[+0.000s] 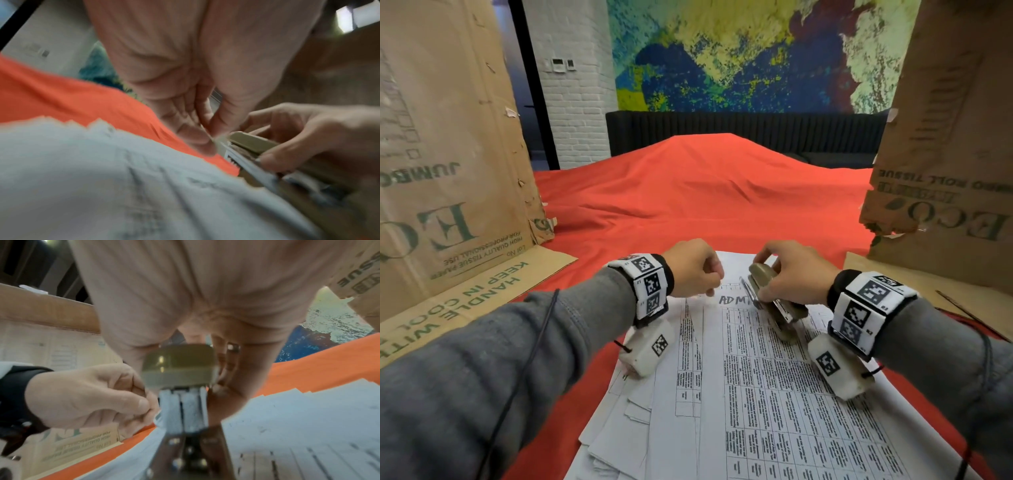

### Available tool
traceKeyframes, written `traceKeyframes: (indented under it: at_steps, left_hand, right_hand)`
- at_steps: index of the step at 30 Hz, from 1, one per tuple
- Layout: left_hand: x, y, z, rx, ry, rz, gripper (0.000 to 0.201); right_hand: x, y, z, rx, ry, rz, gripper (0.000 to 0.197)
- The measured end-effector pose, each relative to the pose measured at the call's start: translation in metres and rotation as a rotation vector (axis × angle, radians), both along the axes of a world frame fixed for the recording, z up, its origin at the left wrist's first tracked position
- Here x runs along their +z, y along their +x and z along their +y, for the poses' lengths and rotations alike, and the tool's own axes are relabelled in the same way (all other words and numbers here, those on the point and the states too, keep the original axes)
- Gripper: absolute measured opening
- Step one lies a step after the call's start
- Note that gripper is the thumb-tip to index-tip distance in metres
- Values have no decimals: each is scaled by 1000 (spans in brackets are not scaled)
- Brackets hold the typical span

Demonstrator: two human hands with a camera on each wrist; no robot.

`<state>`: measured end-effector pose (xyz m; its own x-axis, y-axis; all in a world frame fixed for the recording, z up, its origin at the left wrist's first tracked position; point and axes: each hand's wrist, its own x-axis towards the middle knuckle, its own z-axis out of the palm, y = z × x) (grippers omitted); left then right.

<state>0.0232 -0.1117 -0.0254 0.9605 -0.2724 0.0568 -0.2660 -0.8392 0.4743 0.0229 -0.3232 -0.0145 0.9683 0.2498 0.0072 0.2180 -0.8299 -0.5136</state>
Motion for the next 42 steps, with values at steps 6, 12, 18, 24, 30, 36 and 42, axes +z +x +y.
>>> traceKeyframes:
  at_steps: [6, 12, 18, 24, 30, 36, 42]
  left_hand:
    - [2, -10, -24, 83, -675, 112, 15]
    - [0, -5, -57, 120, -732, 194, 7]
    - [-6, -12, -91, 99, -784, 237, 13]
    - [-6, -20, -110, 137, -870, 276, 18]
    - [4, -23, -109, 184, -856, 271, 9]
    - [6, -16, -97, 249, -826, 210, 5]
    - [8, -21, -87, 145, -942, 192, 18]
  right_hand:
    - [7, -11, -8, -103, 218, -197, 50]
    - [12, -22, -25, -165, 204, -293, 52]
    - [9, -30, -48, -215, 170, -325, 49]
    - [7, -36, -59, -234, 133, -345, 48]
    - [5, -39, -59, -225, 112, -310, 51]
    - [5, -43, -54, -167, 94, -212, 46]
    - [-9, -43, -56, -19, -162, -34, 43]
